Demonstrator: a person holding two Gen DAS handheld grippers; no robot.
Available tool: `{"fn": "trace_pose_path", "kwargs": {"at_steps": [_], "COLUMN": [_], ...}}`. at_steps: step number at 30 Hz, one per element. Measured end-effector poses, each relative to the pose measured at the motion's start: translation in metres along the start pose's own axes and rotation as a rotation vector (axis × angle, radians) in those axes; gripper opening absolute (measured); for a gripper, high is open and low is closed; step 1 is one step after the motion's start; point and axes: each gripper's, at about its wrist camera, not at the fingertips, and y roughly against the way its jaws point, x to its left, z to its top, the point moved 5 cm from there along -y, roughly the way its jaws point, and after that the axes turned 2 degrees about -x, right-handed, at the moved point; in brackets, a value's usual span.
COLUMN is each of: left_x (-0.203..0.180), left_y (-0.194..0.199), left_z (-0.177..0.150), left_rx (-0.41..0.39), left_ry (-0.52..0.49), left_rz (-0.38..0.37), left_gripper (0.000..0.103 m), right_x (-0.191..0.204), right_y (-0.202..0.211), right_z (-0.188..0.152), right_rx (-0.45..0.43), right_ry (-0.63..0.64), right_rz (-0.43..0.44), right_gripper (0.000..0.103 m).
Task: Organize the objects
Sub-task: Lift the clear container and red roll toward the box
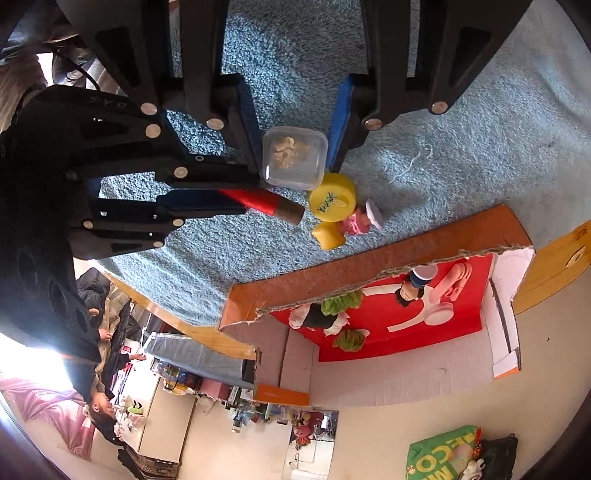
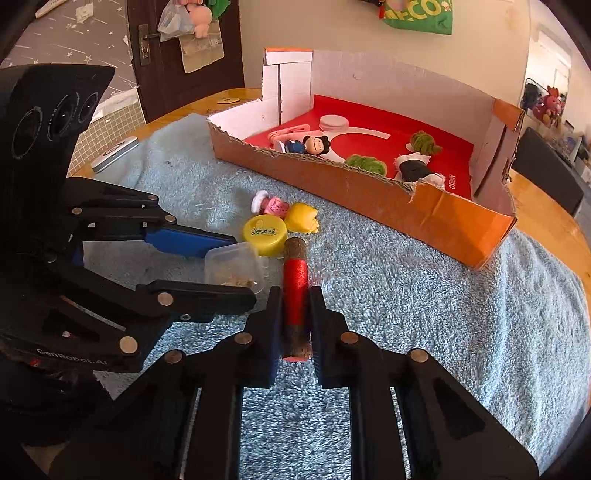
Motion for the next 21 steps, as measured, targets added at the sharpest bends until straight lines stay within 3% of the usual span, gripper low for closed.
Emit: {"fn": "trace_pose_path", "kwargs": {"at_steps": [4, 13, 21], "left_x": [-0.006, -0.005, -0.002], "left_y": [0.02, 0.065, 0.078], "left_z": [0.004, 0.024, 0.033], "left_rx": [-0.038, -0.14, -0.168], "left_ry": [0.006, -0.009, -0.006], "left_rz": [-0.023, 0.008, 0.008], "left_gripper": [0.037, 0.036, 0.037], "right_x": [-0.003, -0.012, -0.019], "right_y": [0.016, 0.052, 0.067], "right_z": [0.004, 0.025, 0.04], "right_rx": [-0.055, -0.153, -0.187], "right_ry": [-0.063, -0.133, -0.163], "right_rz": [0.011, 0.023, 0.013], "right_gripper": [0.013, 0.013, 0.013]}}
